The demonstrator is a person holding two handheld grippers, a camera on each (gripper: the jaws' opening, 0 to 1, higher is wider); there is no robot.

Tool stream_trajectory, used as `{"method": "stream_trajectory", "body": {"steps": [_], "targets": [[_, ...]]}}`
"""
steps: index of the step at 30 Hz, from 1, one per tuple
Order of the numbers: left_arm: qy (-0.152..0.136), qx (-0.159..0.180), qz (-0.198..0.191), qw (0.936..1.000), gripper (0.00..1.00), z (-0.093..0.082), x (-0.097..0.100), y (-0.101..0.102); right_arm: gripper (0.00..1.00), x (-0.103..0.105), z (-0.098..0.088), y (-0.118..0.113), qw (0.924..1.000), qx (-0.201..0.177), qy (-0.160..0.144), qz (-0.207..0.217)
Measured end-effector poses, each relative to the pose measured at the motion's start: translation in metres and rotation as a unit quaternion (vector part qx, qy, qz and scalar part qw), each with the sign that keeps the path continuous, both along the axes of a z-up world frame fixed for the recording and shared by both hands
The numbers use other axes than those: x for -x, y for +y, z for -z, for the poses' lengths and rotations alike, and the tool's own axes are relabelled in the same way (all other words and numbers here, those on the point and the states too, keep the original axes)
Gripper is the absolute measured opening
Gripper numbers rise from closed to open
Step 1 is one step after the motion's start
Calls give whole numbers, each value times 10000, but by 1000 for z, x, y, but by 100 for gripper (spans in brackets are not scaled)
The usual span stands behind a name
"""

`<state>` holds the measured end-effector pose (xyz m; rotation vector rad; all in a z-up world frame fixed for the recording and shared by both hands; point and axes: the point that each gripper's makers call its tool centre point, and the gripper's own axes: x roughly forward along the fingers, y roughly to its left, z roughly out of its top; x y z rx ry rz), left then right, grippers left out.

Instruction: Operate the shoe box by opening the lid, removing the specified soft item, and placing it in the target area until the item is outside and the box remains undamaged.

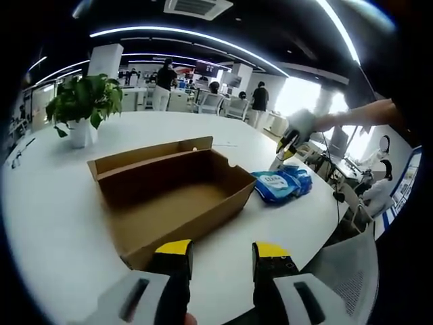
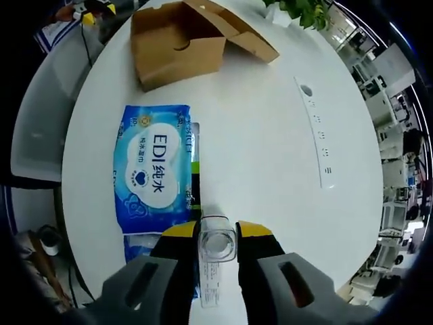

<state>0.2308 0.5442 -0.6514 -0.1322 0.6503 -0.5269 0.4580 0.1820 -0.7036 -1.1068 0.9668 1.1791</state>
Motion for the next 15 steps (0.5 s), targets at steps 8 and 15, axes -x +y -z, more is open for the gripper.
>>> {"method": "stream_trajectory", "body": {"steps": [8, 15], "targets": [[-4, 13, 4, 10000, 35, 1, -2, 0, 20, -4, 0, 1, 9999, 38, -42, -94], [-6, 13, 19, 10000, 35, 1, -3, 0, 22, -7, -2, 1, 9999, 24, -86, -95]]}}
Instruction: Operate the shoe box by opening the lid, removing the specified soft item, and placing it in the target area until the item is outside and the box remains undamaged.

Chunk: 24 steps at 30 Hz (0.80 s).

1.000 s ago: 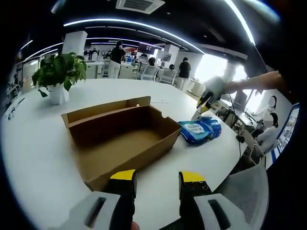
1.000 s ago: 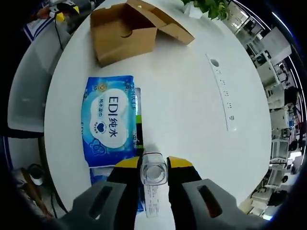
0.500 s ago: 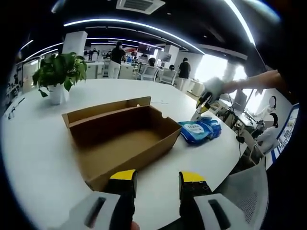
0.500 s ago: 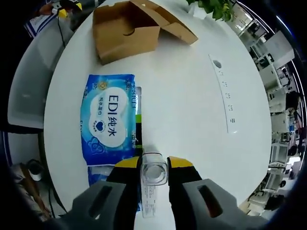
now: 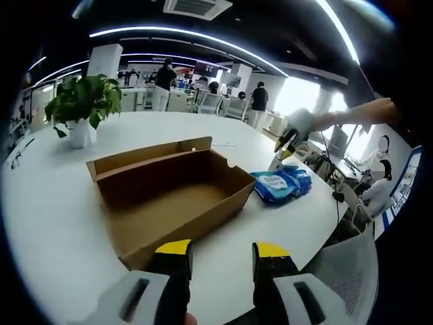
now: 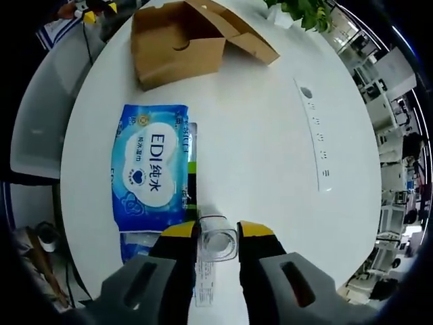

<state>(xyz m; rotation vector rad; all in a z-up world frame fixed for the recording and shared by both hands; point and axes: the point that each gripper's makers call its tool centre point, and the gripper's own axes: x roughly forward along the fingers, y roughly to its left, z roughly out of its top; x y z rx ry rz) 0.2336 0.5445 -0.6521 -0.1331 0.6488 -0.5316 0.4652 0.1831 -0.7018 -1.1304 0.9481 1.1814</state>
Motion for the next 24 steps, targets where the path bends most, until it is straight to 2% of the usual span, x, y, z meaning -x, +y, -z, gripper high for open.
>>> {"method": "stream_trajectory", "body": {"steps": [13, 24], "targets": [[-25, 10, 39, 10000, 35, -2, -2, -2, 24, -4, -4, -4, 10000, -24, -72, 53], [-144, 70, -18, 9999, 35, -10, -12, -1, 27, -6, -23, -10, 9991, -137, -302, 270]]}}
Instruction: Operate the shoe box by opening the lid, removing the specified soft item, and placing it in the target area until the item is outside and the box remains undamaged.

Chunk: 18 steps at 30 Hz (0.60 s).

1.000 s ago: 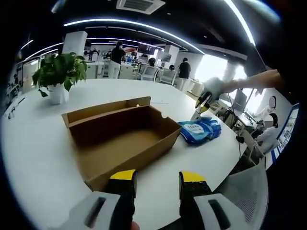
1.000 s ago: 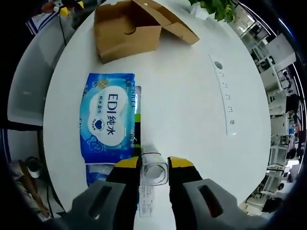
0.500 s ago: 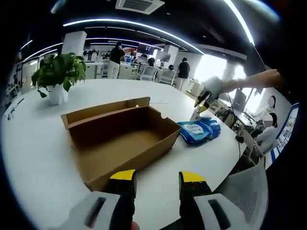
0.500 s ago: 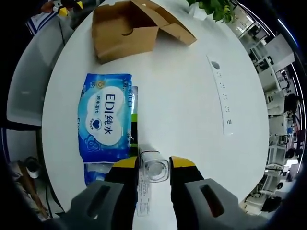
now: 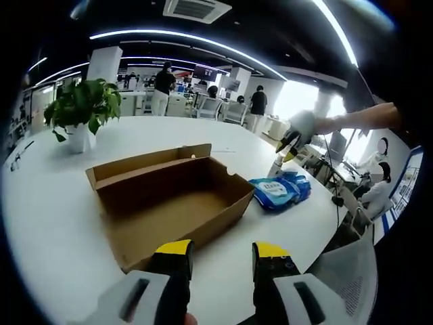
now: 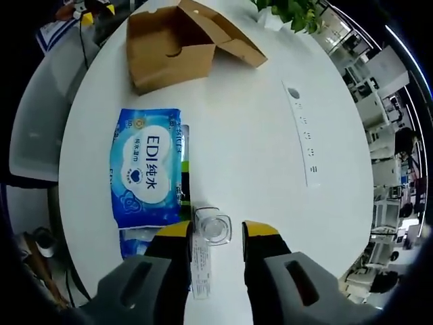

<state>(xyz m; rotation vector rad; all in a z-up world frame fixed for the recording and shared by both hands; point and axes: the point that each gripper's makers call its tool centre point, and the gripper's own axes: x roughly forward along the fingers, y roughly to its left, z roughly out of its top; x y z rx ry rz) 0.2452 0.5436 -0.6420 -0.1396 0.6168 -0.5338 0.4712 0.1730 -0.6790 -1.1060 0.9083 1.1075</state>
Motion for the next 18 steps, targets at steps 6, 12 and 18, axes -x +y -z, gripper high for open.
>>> {"method": "stream_trajectory", "body": {"steps": [6, 12, 18], "targets": [[-28, 23, -67, 10000, 35, -4, -1, 5, 28, 0, -14, -3, 9996, -141, -202, 131], [-74, 9, -211, 9997, 34, -8, -6, 16, 28, 0, -30, -8, 9973, -323, -474, 467], [-155, -60, -464, 9988, 34, -13, -16, 36, 27, 4, -44, -14, 9909, -685, -623, 972]]}}
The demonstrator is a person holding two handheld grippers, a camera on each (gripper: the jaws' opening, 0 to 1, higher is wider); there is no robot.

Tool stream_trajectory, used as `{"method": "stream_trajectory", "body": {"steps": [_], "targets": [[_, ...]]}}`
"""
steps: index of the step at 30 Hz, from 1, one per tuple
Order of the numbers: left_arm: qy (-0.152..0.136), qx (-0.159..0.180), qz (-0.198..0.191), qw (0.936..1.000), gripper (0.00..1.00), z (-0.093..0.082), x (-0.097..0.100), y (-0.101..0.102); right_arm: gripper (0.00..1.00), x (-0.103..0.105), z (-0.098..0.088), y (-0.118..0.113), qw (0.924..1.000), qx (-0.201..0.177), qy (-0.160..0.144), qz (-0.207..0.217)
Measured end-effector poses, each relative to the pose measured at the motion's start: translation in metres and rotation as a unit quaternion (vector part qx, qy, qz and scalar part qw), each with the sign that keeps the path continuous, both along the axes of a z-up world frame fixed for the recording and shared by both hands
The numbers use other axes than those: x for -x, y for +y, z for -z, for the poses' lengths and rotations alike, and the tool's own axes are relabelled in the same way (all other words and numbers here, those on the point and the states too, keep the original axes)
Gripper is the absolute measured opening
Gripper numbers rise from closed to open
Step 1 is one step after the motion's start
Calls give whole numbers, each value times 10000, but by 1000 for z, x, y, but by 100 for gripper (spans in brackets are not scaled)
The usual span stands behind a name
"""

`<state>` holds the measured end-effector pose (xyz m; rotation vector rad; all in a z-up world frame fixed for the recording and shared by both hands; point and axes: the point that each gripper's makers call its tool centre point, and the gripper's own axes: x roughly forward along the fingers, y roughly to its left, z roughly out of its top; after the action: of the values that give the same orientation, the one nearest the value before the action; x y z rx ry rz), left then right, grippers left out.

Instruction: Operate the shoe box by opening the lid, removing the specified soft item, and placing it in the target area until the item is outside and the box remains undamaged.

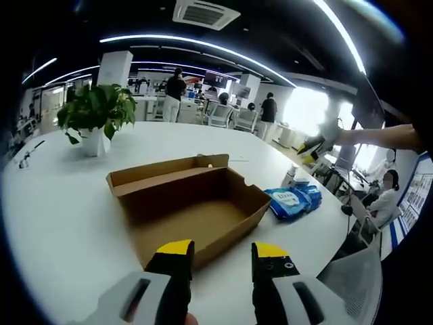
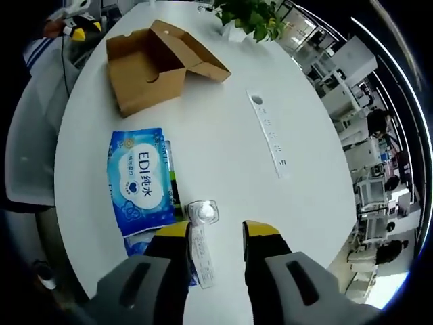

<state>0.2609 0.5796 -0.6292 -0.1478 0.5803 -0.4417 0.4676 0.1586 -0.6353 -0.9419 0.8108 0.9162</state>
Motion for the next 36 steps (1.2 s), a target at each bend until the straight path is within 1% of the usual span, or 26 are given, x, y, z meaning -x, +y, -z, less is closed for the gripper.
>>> {"method": "stream_trajectory", "body": {"steps": [1, 5, 6, 8, 9, 11, 15, 17, 18, 20, 21, 25, 30, 32, 33, 34, 36], "targets": [[-13, -2, -60, 10000, 34, -1, -2, 4, 27, -1, -3, -1, 9998, -138, -53, 103], [-26, -18, -312, 9995, 34, 0, -8, 18, 27, 9, -11, -5, 9983, -388, -155, 396], [-15, -61, -397, 9992, 34, 1, -10, 24, 27, 12, -12, -6, 9979, -433, -167, 460], [-17, -144, -449, 9989, 34, 2, -11, 30, 27, 16, -13, -8, 9967, -530, -180, 586], [-14, -161, -490, 9987, 34, 3, -12, 34, 26, 17, -15, -10, 9945, -666, -229, 773], [-11, -173, -611, 9980, 34, 4, -15, 43, 26, 23, -16, -12, 9912, -875, -211, 972], [7, -221, -796, 9966, 34, 6, -20, 57, 26, 37, -15, -18, 9882, -1021, -154, 1127], [62, -262, -940, 9952, 34, 10, -23, 64, 26, 44, -15, -18, 9857, -1133, -173, 1236], [135, -346, -1153, 9926, 34, 14, -25, 73, 26, 49, -16, -17, 9828, -1266, -176, 1335], [130, -279, -1372, 9901, 34, 16, -28, 81, 25, 56, -18, -15, 9772, -1491, -190, 1498], [181, -262, -1501, 9882, 34, 18, -30, 85, 25, 59, -18, -14, 9757, -1554, -175, 1536], [201, -279, -1587, 9867, 34, 21, -33, 88, 25, 75, -18, -12, 9712, -1709, -190, 1648], [299, -269, -1629, 9858, 34, 29, -37, 88, 26, 94, -18, -1, 9615, -2046, -192, 1825], [380, -196, -1686, 9847, 34, 32, -38, 88, 26, 101, -19, 5, 9551, -2251, -157, 1918], [390, -172, -1687, 9847, 34, 32, -38, 87, 26, 105, -19, 9, 9505, -2386, -128, 1986], [376, -138, -1696, 9847, 34, 32, -40, 87, 26, 108, -19, 12, 9476, -2475, -109, 2019], [421, -199, -1701, 9843, 34, 35, -41, 87, 27, 115, -18, 19, 9429, -2619, -72, 2057]]}}
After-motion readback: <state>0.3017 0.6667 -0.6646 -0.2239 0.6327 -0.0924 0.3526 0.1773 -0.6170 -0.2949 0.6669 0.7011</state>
